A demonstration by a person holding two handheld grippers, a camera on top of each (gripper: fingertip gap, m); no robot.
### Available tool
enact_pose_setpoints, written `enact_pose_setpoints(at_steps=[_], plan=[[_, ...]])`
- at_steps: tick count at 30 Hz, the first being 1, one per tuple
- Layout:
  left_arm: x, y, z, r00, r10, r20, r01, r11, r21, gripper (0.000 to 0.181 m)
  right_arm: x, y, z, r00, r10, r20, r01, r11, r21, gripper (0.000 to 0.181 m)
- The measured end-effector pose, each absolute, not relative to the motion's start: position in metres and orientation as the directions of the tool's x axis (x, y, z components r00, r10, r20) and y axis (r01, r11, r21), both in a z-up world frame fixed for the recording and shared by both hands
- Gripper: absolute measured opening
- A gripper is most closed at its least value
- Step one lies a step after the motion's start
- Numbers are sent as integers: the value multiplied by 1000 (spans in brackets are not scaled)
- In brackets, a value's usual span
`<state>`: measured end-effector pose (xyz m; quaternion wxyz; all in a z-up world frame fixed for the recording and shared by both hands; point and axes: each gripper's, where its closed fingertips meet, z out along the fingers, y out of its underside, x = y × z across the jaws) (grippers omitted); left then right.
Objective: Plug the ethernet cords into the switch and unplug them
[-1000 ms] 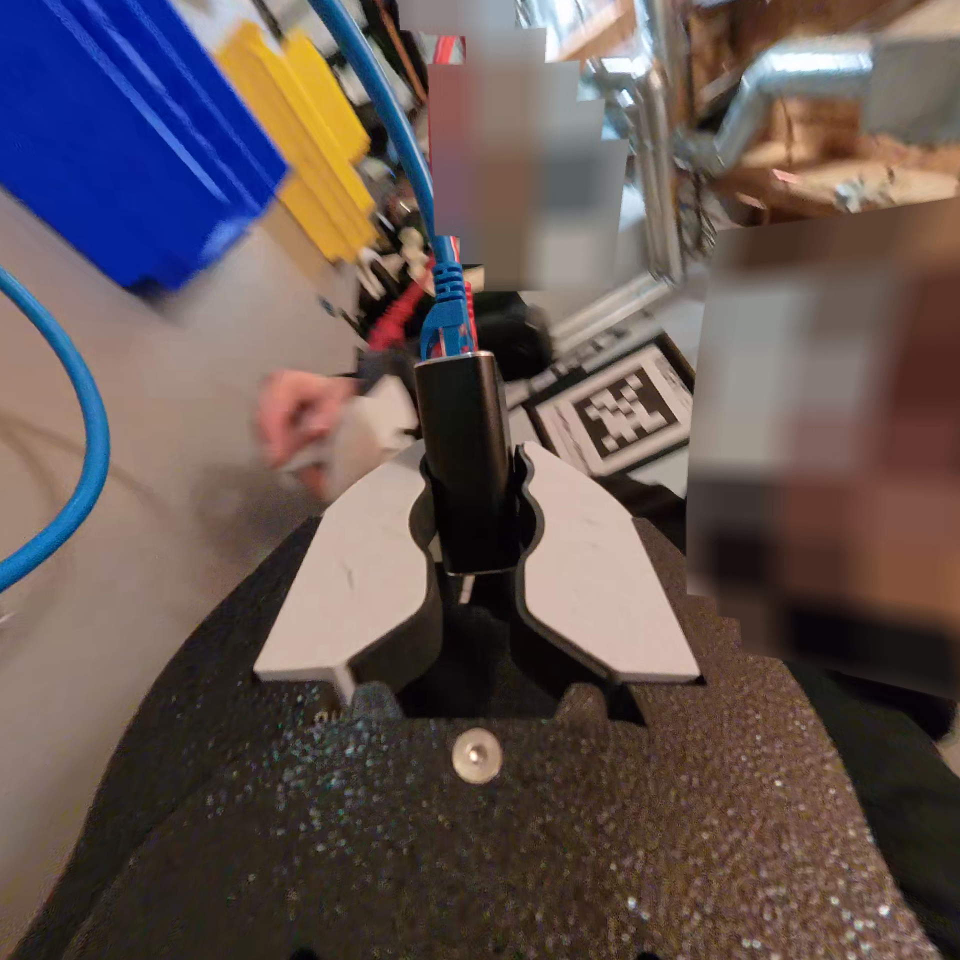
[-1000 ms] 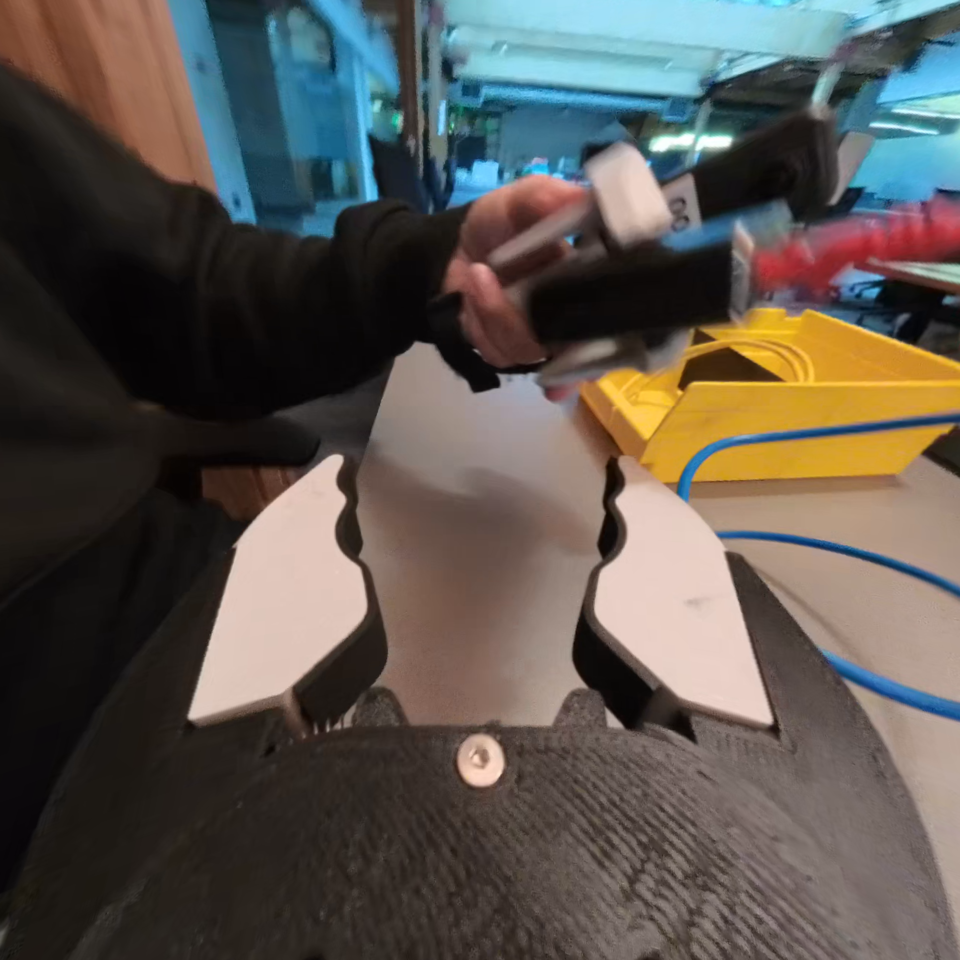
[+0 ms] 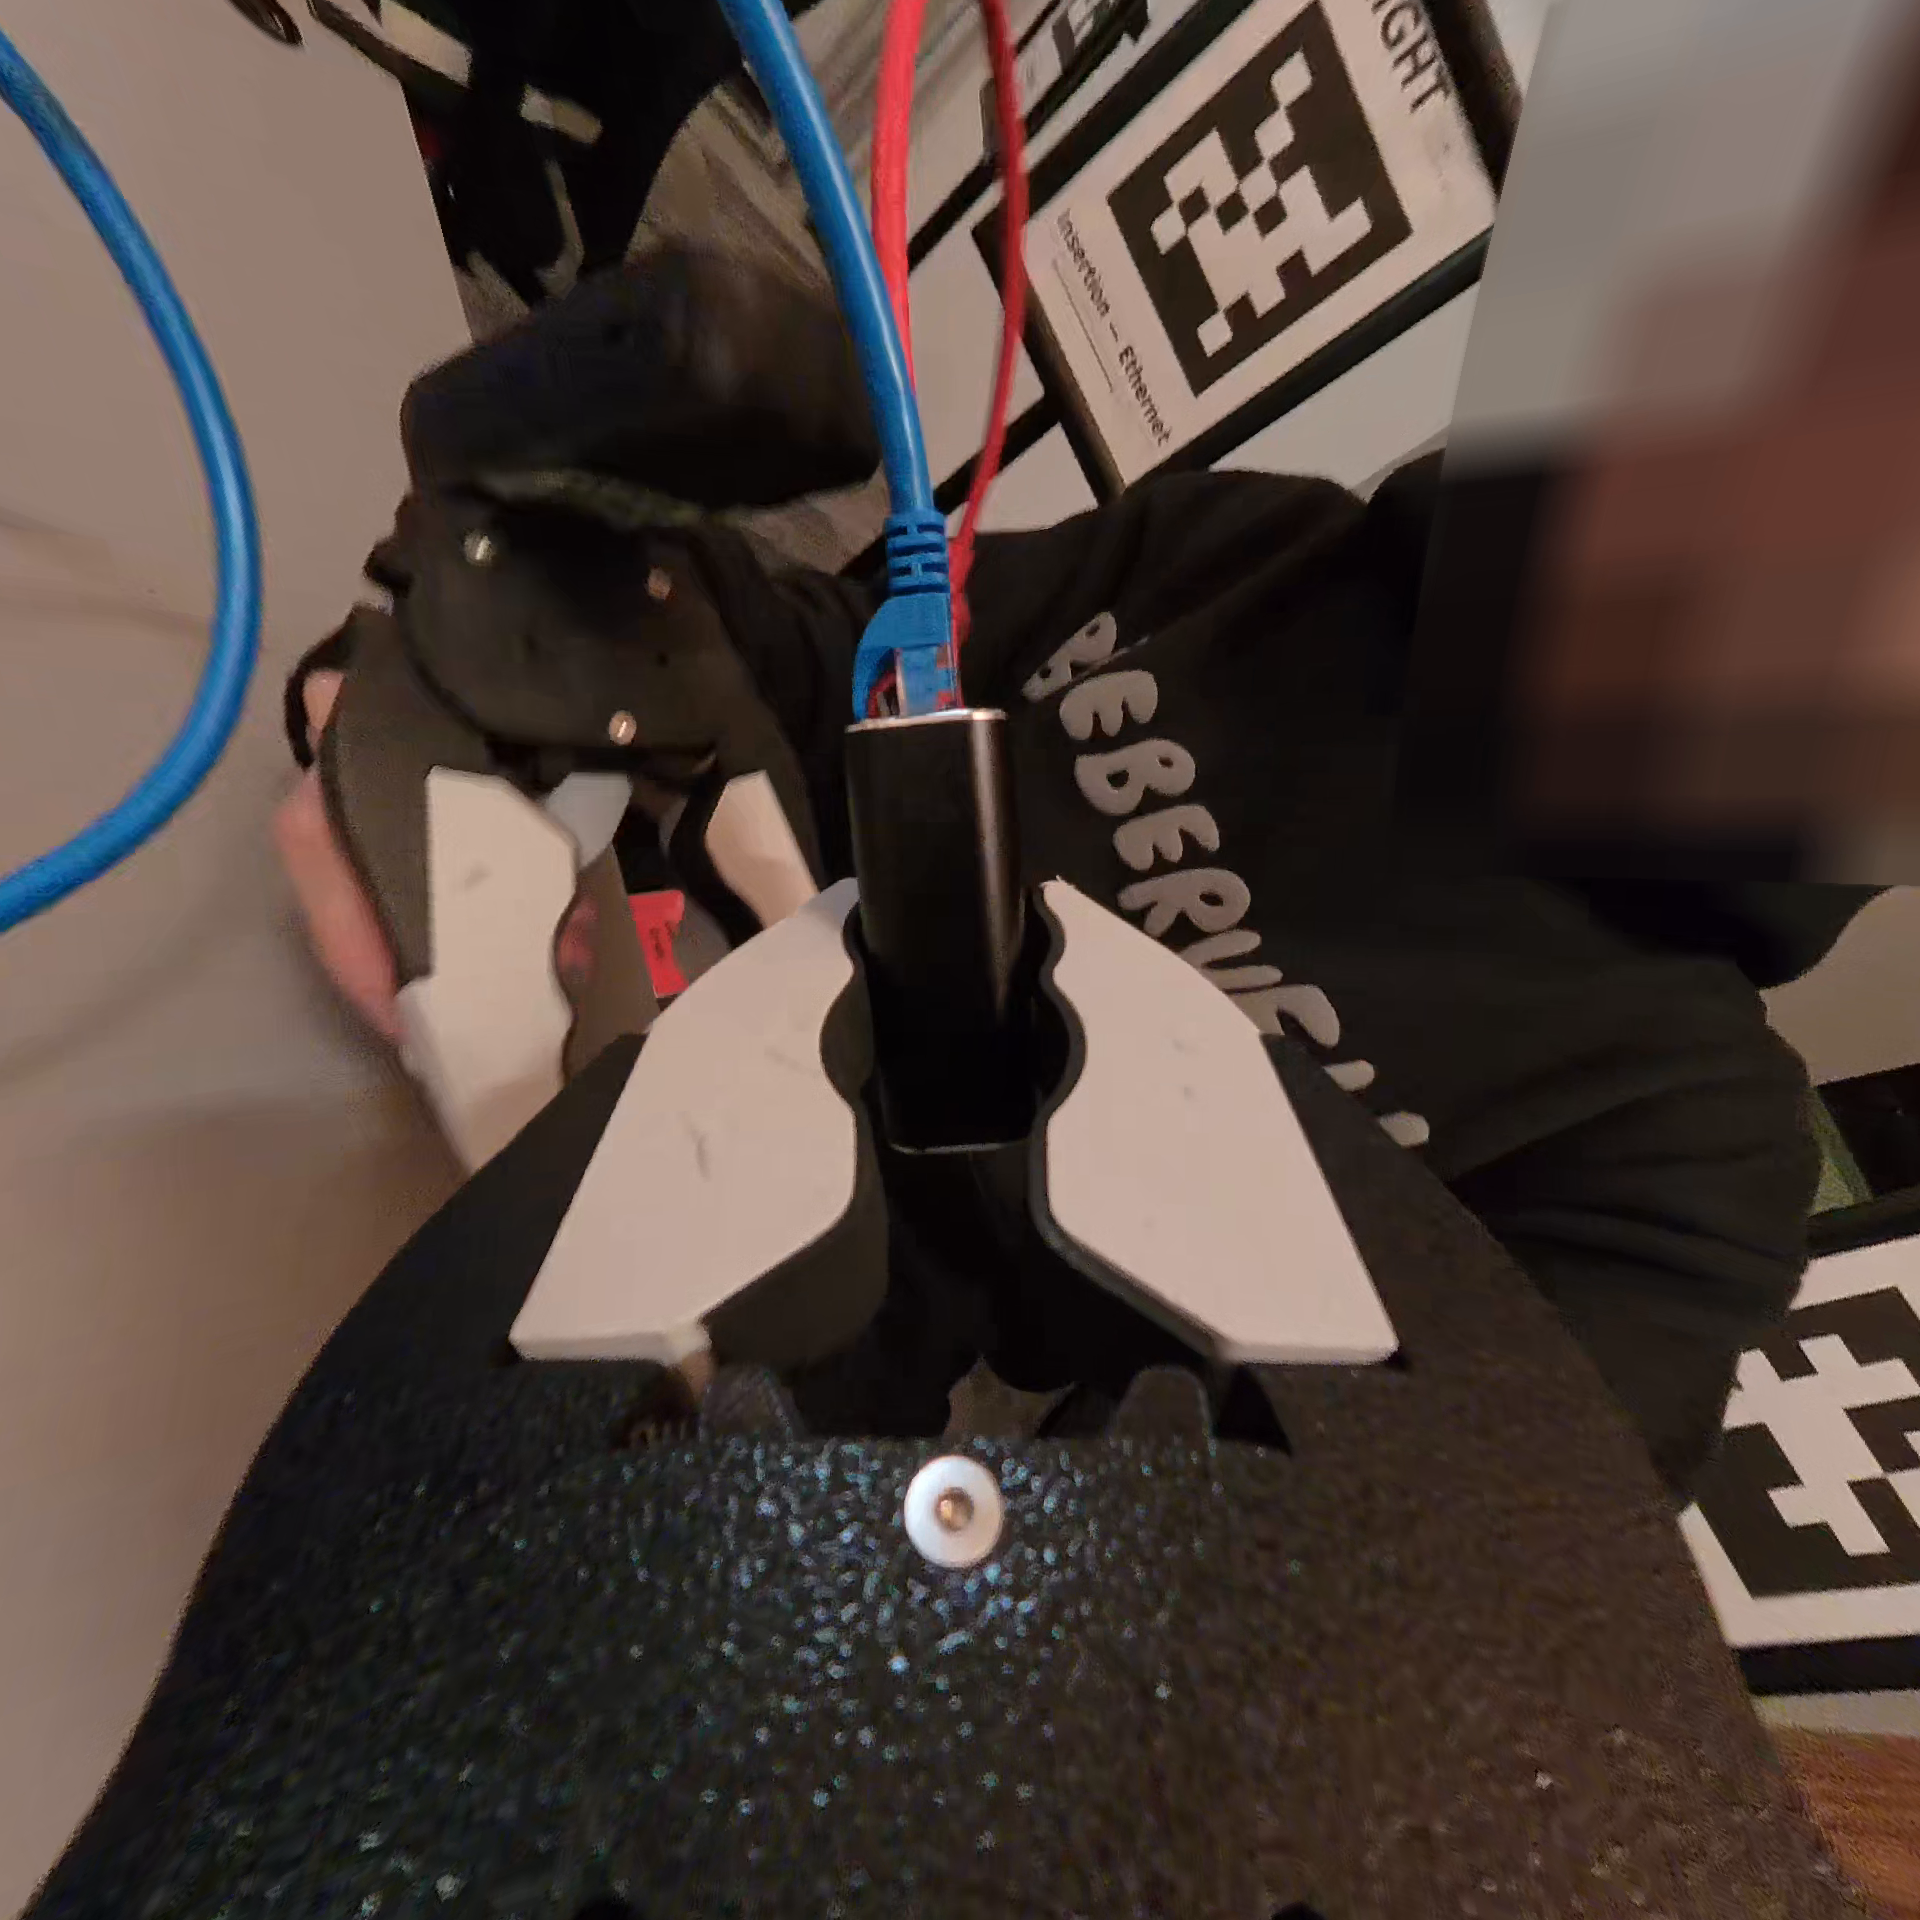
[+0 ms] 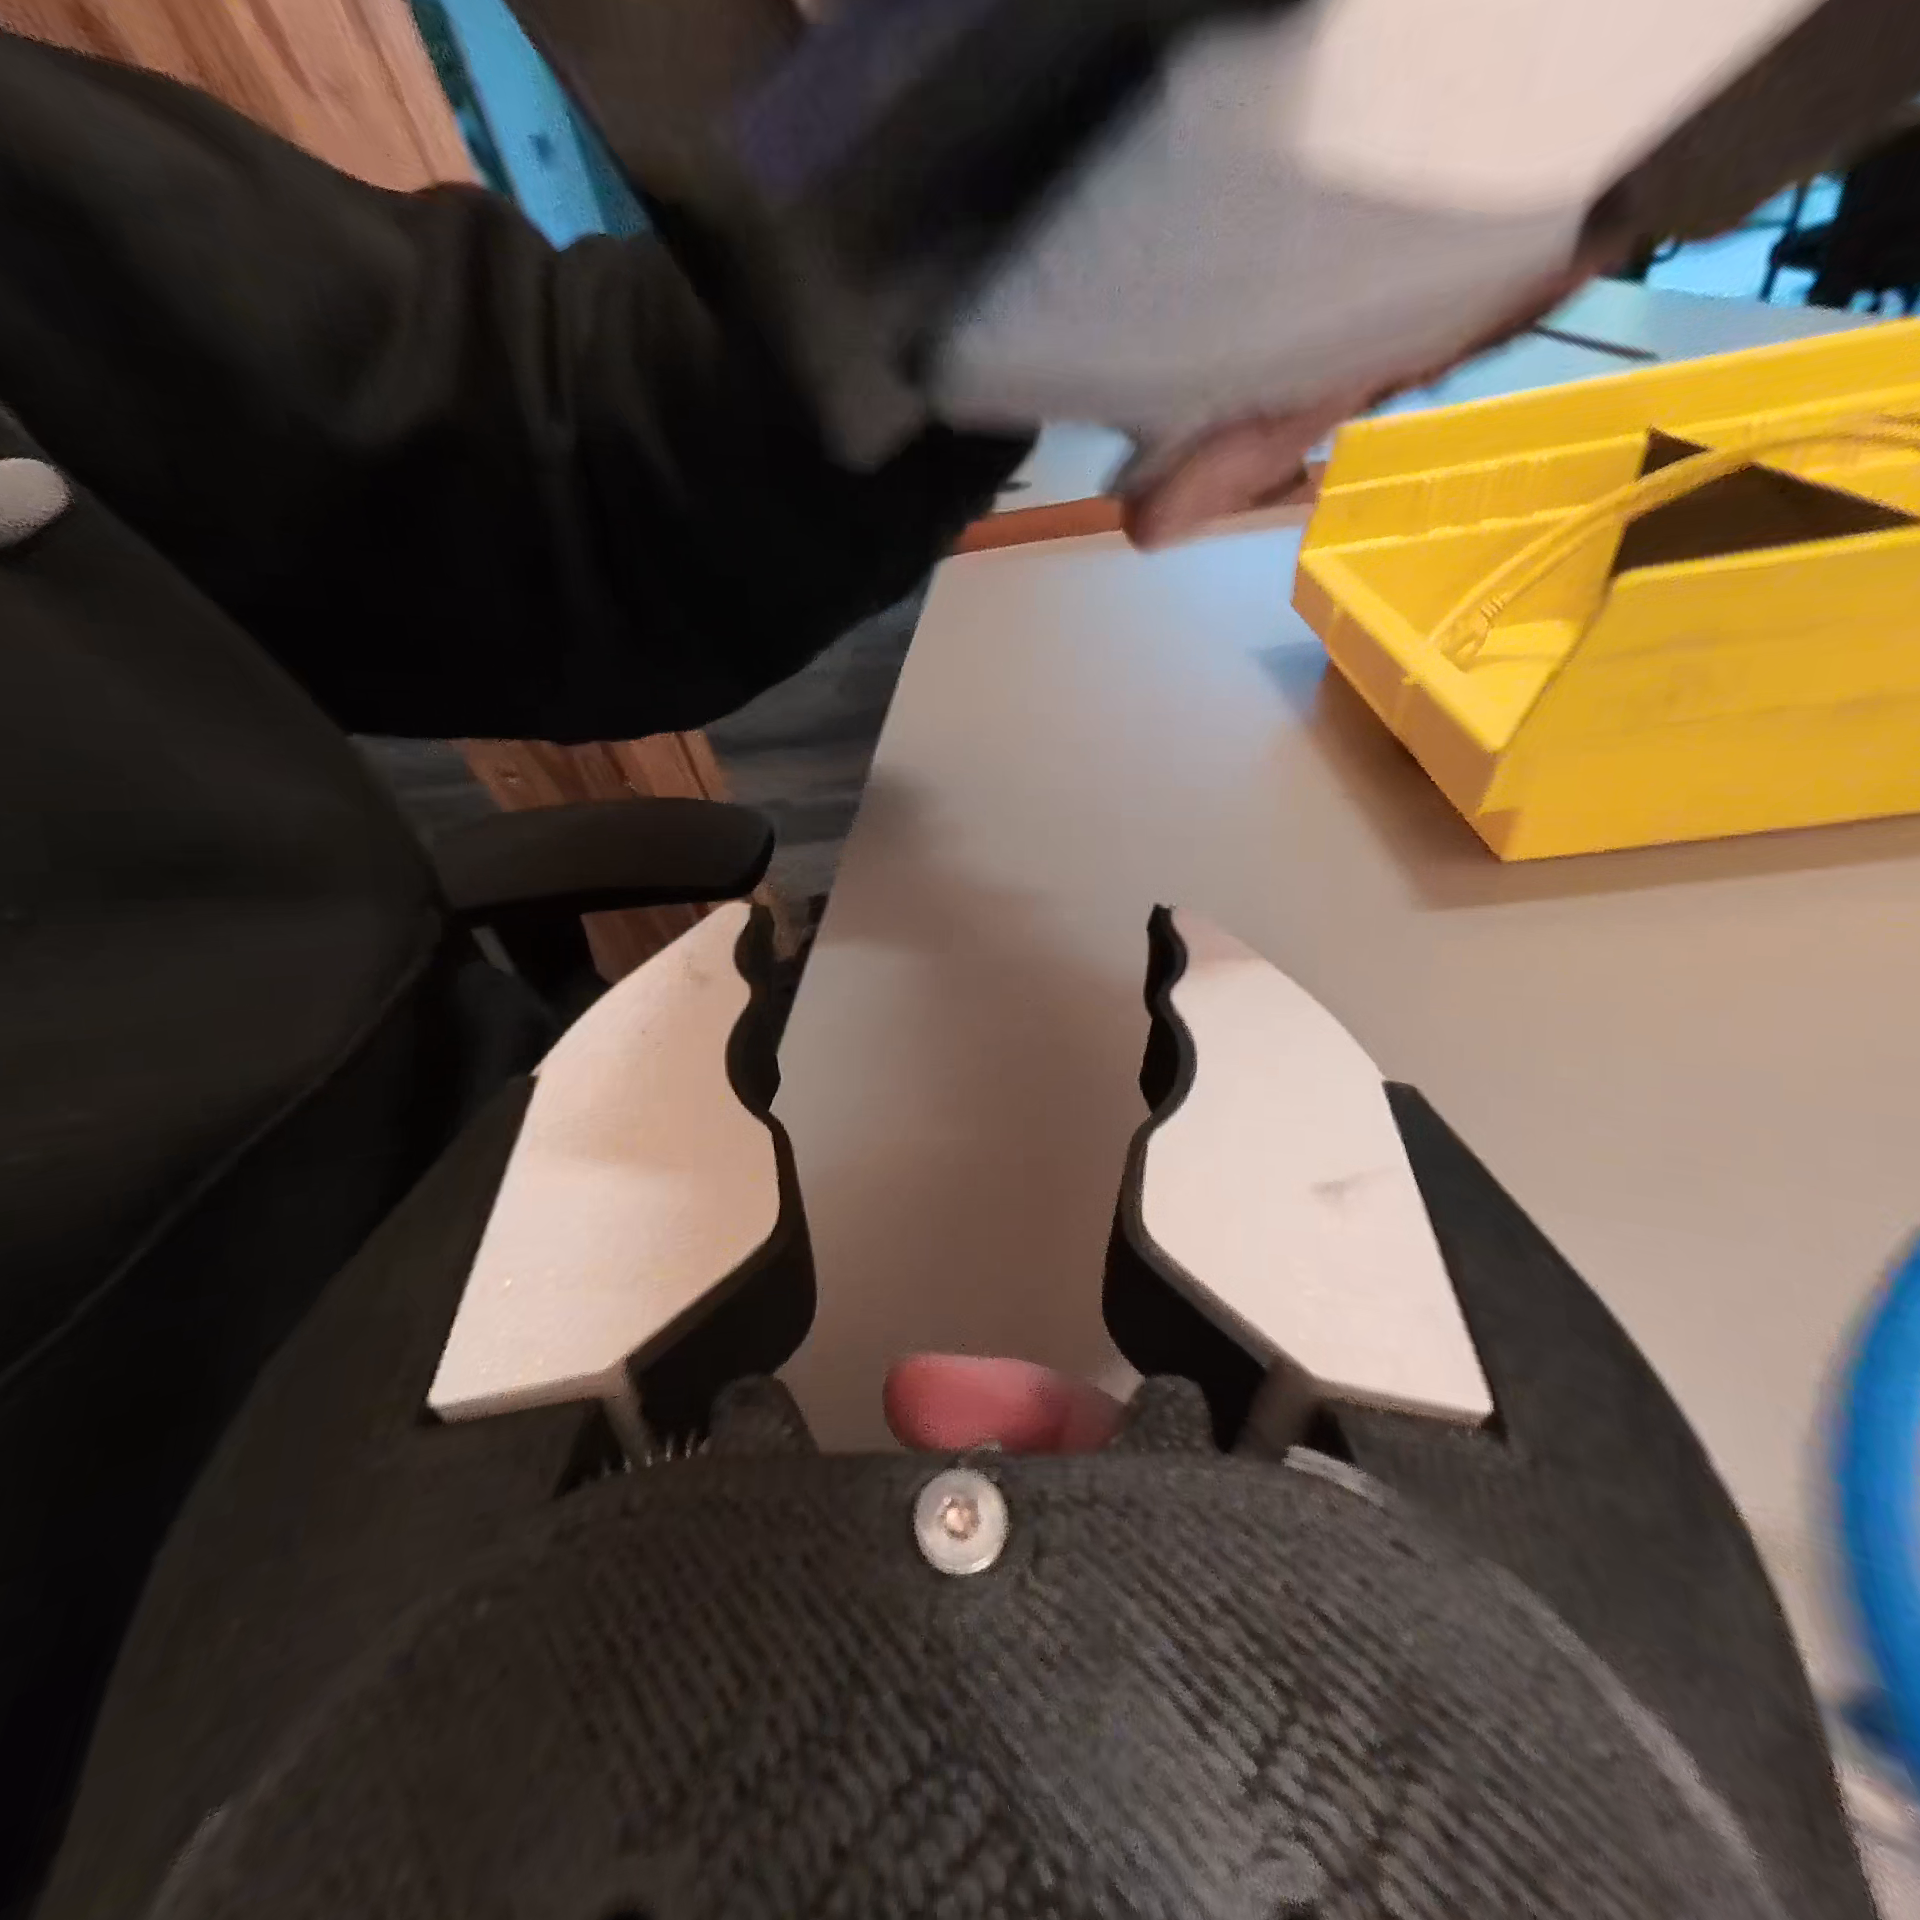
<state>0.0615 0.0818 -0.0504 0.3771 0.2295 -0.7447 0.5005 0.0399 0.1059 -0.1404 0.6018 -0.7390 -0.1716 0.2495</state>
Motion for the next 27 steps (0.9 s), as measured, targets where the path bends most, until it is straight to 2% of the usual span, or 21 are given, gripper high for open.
enact_pose_setpoints(at_steps=[1, 3, 5, 8, 11, 14, 15, 17, 20, 22, 24, 27], plan=[[57, 85, -53, -604, 43, 796, -715, 411, -565, 26, 37, 100, -135, 805, 575, -145, -27, -208, -978, 65], [49, 89, -57, -599, 53, 799, -704, 441, -557, 26, 38, 94, -129, 813, 569, -123, -6, -204, -979, 76], [47, 90, -60, -597, 32, 801, -704, 457, -543, 25, 45, 91, -122, 833, 544, -99, -2, -177, -984, 75], [44, 92, -66, -590, 5, 807, -702, 491, -516, 25, 62, 93, -107, 861, 485, -155, -111, -118, -987, 80], [44, 94, -81, -563, -59, 825, -719, 526, -453, 26, 71, 88, -79, 877, 472, -92, -147, 81, -986, 79], [45, 93, -91, -520, -85, 850, -745, 531, -404, 26, 72, 81, -68, 909, 410, 79, -27, 247, -969, 75], [44, 92, -91, -514, -76, 855, -745, 534, -400, 26, 74, 83, -74, 915, 388, 110, 17, 237, -971, 77], [44, 88, -92, -511, -79, 856, -742, 544, -392, 26, 73, 90, -86, 918, 377, 119, 53, 181, -982, 97], [42, 83, -97, -492, -81, 867, -730, 581, -360, 25, 65, 95, -89, 908, 397, 130, 57, 190, -980, 100], [42, 80, -100, -477, -83, 875, -727, 597, -339, 26, 55, 91, -86, 883, 447, 141, 41, 226, -973, 87], [42, 78, -100, -457, -80, 886, -728, 605, -321, 26, 52, 90, -89, 872, 450, 193, 91, 238, -967, 65], [46, 77, -103, -434, -92, 896, -738, 607, -295, 26, 55, 90, -96, 870, 413, 268, 181, 238, -954, 63]])
